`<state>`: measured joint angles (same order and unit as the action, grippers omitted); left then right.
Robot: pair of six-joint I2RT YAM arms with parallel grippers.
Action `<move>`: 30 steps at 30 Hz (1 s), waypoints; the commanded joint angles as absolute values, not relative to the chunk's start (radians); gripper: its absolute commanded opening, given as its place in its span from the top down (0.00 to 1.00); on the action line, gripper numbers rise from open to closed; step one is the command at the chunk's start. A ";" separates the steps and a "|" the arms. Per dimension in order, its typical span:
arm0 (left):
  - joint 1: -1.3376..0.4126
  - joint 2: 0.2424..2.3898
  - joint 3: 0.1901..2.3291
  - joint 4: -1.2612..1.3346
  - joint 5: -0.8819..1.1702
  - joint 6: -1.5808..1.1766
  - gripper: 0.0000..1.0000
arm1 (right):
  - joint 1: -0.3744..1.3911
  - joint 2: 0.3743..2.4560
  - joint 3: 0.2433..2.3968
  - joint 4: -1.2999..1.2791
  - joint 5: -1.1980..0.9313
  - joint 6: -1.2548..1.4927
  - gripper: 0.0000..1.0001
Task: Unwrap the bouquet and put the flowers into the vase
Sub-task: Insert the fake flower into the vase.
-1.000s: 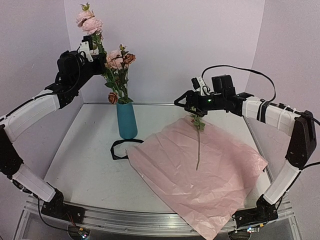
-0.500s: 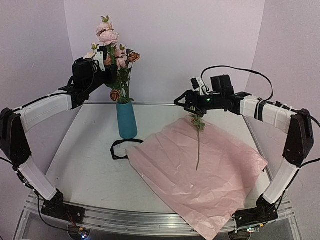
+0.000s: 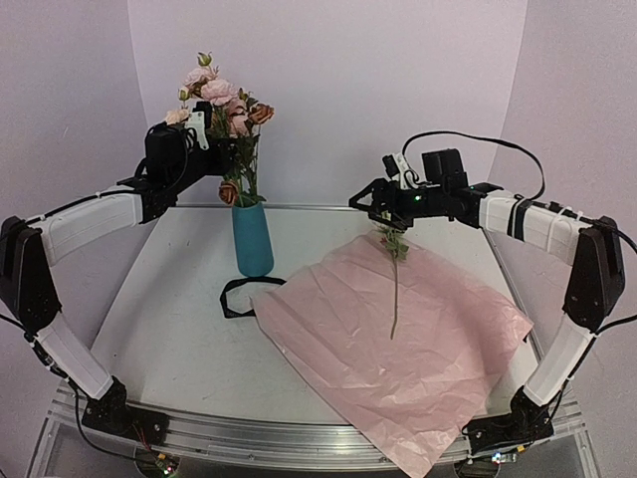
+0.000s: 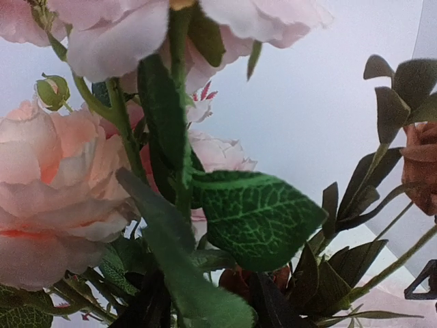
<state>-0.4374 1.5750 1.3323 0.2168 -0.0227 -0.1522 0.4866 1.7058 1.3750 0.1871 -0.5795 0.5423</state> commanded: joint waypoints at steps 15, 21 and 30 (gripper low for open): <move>-0.433 1.516 1.300 0.104 0.052 -0.266 0.90 | 0.477 1.700 1.374 0.199 -0.638 0.528 0.12; -0.433 1.535 1.299 0.058 0.064 -0.285 0.89 | 0.475 1.689 1.361 0.199 -0.641 0.526 0.12; -0.433 1.538 1.274 0.010 0.106 -0.318 0.87 | 0.467 1.700 1.350 0.196 -0.631 0.544 0.12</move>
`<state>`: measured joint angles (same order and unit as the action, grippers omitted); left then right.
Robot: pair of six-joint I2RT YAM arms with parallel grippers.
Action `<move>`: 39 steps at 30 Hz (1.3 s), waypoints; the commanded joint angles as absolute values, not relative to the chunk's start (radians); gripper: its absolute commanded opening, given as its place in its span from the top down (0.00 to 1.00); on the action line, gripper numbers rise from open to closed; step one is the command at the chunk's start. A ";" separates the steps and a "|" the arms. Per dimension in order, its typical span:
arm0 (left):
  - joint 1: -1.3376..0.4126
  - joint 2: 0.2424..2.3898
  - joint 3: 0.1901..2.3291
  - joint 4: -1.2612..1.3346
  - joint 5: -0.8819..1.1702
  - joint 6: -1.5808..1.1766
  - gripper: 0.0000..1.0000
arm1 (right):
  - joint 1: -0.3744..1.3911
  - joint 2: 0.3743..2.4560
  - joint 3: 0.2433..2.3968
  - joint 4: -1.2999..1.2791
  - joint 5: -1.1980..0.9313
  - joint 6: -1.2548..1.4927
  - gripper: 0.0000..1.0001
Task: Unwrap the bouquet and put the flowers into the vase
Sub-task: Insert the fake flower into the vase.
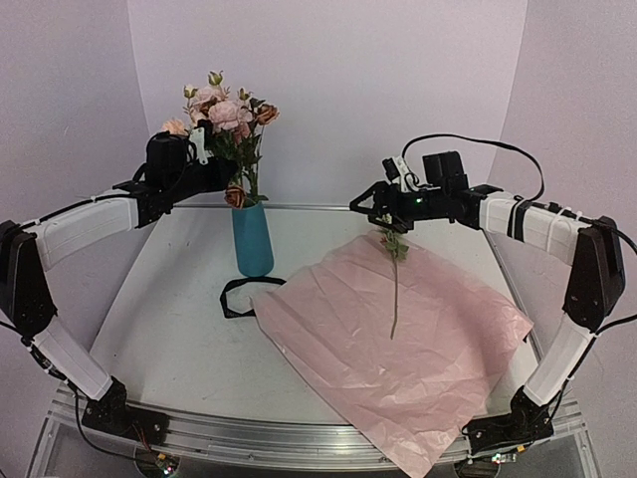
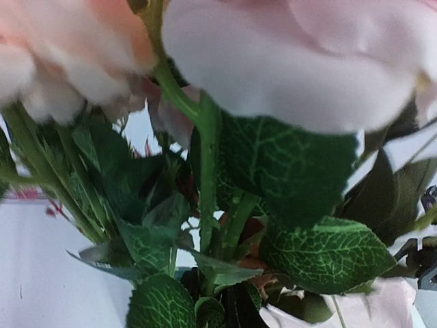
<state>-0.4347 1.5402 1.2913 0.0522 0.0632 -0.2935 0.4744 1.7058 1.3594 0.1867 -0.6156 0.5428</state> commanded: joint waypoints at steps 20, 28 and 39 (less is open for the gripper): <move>-0.433 1.432 1.284 -0.121 0.107 -0.367 0.28 | 0.442 1.710 1.340 0.172 -0.554 0.572 0.12; -0.433 1.343 1.212 -0.170 0.088 -0.401 0.20 | 0.437 1.736 1.353 0.166 -0.549 0.578 0.12; -0.433 1.167 1.190 -0.317 0.027 -0.436 0.17 | 0.412 1.795 1.431 -0.069 -0.277 0.543 0.14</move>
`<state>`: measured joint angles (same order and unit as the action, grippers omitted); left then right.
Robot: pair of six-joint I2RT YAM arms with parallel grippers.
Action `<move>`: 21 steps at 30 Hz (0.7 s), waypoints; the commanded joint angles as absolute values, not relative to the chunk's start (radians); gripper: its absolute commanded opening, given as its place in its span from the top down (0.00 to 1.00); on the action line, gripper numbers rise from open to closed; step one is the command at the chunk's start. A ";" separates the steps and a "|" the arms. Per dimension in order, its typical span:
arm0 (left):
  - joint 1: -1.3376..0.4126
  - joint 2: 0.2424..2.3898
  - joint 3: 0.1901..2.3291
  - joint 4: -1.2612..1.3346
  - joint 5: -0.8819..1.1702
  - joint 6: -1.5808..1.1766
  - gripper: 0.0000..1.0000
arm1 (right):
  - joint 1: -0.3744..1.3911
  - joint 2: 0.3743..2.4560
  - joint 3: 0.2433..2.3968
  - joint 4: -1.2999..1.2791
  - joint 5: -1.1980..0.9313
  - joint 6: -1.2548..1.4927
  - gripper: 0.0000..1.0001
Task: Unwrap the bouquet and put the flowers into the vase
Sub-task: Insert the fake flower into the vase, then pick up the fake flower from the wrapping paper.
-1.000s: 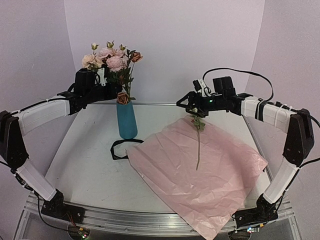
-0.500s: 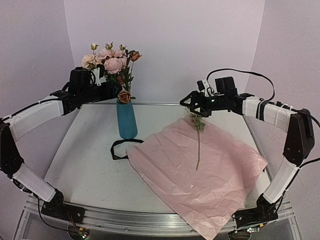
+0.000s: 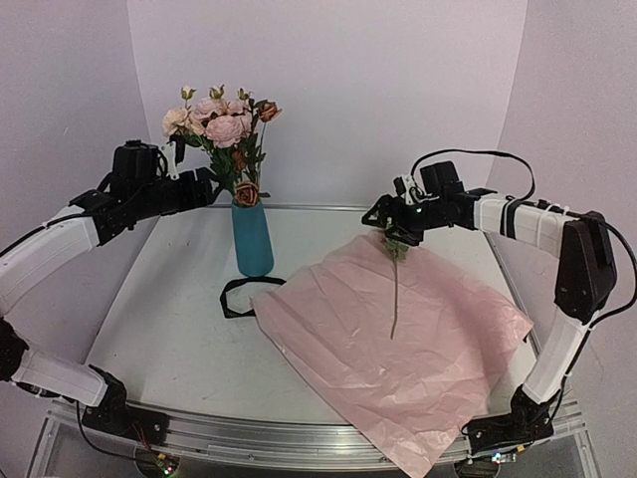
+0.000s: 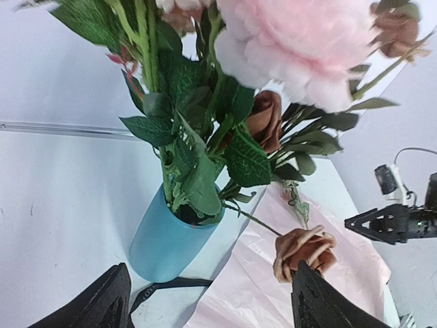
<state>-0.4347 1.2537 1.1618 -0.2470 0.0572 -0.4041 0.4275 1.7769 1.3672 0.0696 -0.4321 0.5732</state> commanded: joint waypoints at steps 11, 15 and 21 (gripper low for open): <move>-0.434 1.074 1.091 -0.434 0.142 -0.592 0.10 | 0.408 1.908 1.526 -0.269 0.037 0.491 0.30; -0.440 1.054 1.037 -0.434 0.139 -0.676 0.06 | 0.407 1.974 1.562 -0.298 0.094 0.471 0.36; -0.490 1.028 0.965 -0.434 0.110 -0.763 0.03 | 0.405 2.049 1.615 -0.309 0.110 0.435 0.48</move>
<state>-0.4561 1.0635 0.9903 -0.4308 0.1242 -0.6794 0.4080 2.0111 1.5559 -0.2472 0.0590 0.4751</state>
